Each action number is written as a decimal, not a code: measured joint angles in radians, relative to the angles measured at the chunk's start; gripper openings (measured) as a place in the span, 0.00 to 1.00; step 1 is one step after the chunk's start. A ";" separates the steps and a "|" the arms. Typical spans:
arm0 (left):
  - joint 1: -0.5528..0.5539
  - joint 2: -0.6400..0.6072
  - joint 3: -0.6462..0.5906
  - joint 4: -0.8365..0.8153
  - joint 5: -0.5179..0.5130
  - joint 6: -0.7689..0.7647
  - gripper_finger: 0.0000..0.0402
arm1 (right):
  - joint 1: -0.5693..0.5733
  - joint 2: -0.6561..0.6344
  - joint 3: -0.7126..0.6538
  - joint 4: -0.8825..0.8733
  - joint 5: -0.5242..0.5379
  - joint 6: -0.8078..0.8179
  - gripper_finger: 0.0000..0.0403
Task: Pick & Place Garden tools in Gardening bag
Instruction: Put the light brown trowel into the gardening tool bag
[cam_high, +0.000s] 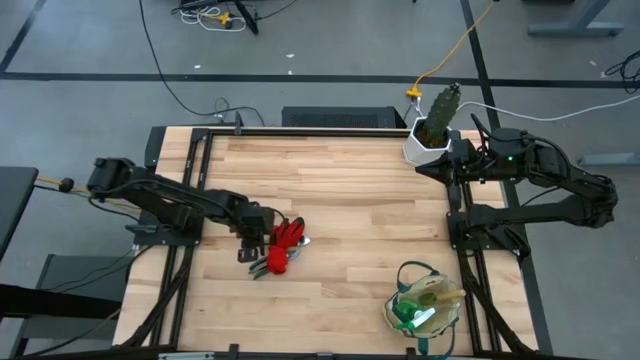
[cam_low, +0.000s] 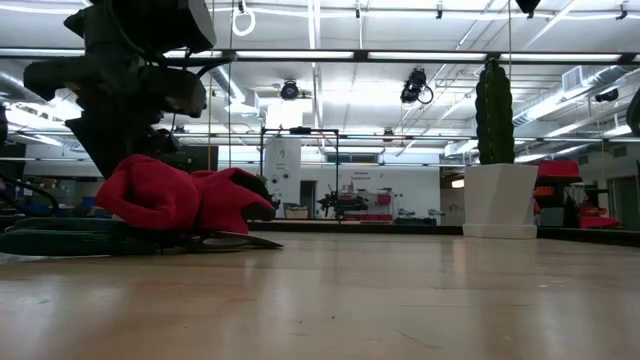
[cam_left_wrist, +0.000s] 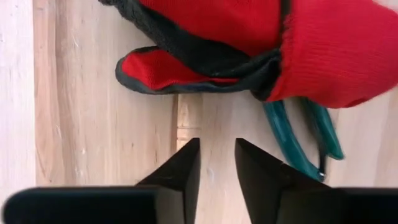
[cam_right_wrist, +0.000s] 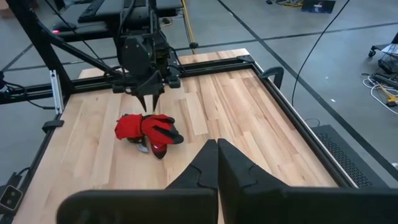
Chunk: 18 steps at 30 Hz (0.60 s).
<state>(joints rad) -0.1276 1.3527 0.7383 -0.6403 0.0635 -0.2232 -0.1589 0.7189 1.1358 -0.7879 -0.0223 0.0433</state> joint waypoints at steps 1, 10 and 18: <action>0.000 0.005 0.000 -0.003 -0.005 0.000 0.29 | 0.000 0.000 0.000 0.000 0.000 0.000 0.00; 0.000 0.085 0.000 -0.004 -0.019 -0.001 0.48 | 0.000 0.000 0.000 -0.002 0.000 0.009 0.00; 0.000 0.115 0.000 0.020 -0.028 0.000 0.61 | 0.000 0.000 0.000 -0.019 0.000 0.027 0.00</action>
<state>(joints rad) -0.1276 1.4673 0.7380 -0.6207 0.0353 -0.2230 -0.1592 0.7185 1.1355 -0.8070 -0.0220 0.0700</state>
